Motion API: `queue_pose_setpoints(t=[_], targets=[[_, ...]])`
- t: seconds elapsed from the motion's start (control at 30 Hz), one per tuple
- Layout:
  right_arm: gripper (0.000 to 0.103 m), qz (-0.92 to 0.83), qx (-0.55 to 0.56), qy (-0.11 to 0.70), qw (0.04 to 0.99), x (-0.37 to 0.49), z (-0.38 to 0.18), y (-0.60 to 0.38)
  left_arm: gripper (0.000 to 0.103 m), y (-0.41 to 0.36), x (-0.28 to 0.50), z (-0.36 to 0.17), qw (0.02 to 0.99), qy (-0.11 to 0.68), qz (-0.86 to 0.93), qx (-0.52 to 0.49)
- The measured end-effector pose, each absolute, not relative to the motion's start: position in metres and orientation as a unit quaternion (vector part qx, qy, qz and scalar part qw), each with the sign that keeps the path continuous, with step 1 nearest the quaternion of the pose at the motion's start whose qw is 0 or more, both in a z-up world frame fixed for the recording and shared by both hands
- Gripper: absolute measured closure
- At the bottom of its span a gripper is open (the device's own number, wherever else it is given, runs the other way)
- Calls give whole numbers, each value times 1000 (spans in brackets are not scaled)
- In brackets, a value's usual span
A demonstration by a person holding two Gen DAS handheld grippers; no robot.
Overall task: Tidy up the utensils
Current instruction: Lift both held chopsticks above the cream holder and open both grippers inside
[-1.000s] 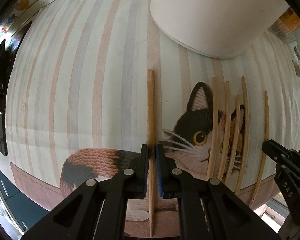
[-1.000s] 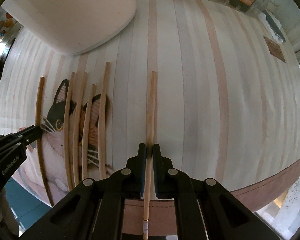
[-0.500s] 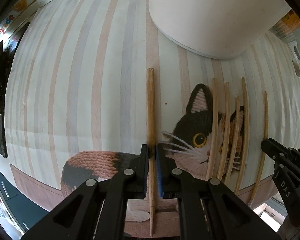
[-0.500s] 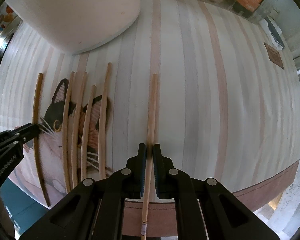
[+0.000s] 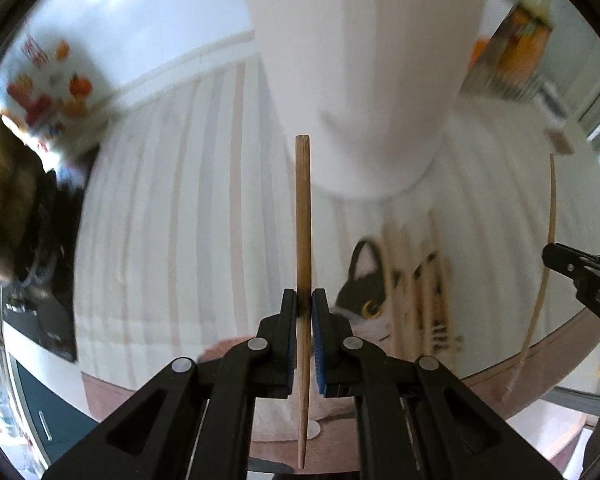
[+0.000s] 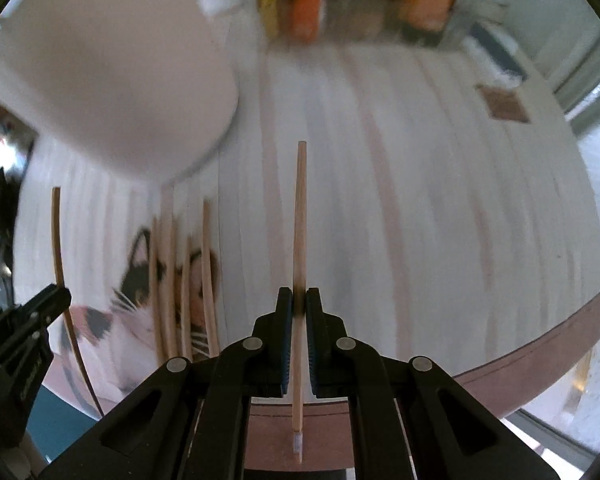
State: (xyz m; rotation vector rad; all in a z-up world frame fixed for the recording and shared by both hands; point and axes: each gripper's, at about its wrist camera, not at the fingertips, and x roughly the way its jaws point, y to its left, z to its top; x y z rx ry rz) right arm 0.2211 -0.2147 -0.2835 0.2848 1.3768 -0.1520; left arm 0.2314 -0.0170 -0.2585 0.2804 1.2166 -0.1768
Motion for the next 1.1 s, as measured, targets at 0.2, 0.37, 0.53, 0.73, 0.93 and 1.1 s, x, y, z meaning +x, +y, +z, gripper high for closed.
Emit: queue_pose_setpoints(t=[0.2, 0.37, 0.53, 0.73, 0.93, 1.1], targets=[[96, -88, 164, 581, 792, 221, -234, -244, 98, -36, 225, -193, 846, 504, -119, 126], [97, -92, 189, 542, 813, 222, -200, -261, 98, -50, 225, -158, 852, 489, -160, 93], [97, -90, 201, 513, 830, 229, -173, -268, 98, -54, 224, -130, 857, 478, -184, 63], [97, -65, 215, 478, 849, 238, -125, -270, 98, -42, 245, -66, 875, 441, -197, -26], [97, -34, 238, 425, 873, 274, -62, -271, 98, -13, 303, -15, 901, 385, -154, -128], [97, -10, 244, 397, 885, 312, -24, -268, 98, 2, 346, -4, 906, 366, -117, -178]])
